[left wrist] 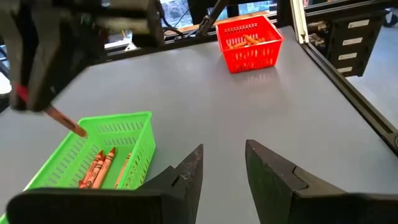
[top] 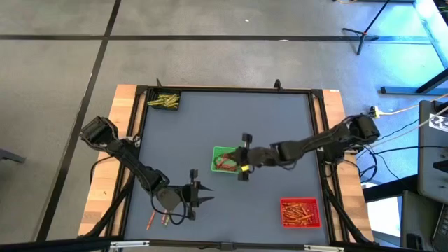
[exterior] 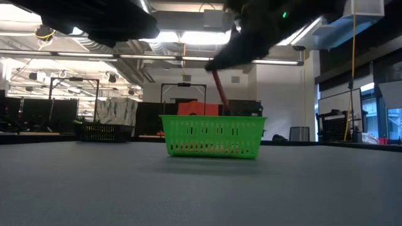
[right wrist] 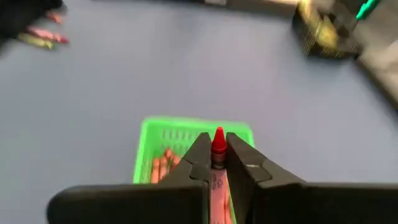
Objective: Sort crayons
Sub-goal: Put the red crayon into the green bin, then put the orange crayon into the red bin
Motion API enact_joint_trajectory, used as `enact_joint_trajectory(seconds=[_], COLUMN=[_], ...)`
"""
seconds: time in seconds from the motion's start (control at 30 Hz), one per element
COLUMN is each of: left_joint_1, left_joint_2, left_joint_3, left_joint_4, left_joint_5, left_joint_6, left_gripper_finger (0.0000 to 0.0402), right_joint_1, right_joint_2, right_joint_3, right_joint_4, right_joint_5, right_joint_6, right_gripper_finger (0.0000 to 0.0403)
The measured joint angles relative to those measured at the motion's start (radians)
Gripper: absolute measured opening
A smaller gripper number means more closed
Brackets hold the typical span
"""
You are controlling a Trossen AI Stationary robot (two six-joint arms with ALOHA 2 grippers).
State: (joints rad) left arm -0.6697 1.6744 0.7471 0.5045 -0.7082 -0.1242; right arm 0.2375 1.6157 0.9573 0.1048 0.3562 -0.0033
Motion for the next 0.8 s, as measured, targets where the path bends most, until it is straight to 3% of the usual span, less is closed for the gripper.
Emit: enact_joint_trajectory(seconds=[0.2, 0.43, 0.63, 0.8], left_joint_1=[0.001, 0.002, 0.002, 0.002], left_joint_2=[0.0, 0.0, 0.0, 0.0], left_joint_3=[0.0, 0.0, 0.0, 0.0], left_joint_4=[-0.003, -0.004, -0.003, -0.003], left_joint_5=[0.003, 0.018, 0.019, 0.019], left_joint_6=[0.0, -0.003, -0.007, -0.026], left_gripper_finger=[0.0105, 0.0105, 0.0105, 0.0105], right_joint_1=[-0.044, -0.042, -0.042, -0.018], right_joint_2=[0.051, 0.109, 0.121, 0.072], right_joint_3=[-0.004, -0.004, 0.003, 0.059], right_joint_4=[-0.076, -0.034, -0.006, -0.154], right_joint_5=[-0.082, -0.053, -0.131, -0.148], right_joint_6=[0.079, 0.126, 0.178, 0.182], right_gripper_finger=[0.002, 0.005, 0.0118, 0.0173])
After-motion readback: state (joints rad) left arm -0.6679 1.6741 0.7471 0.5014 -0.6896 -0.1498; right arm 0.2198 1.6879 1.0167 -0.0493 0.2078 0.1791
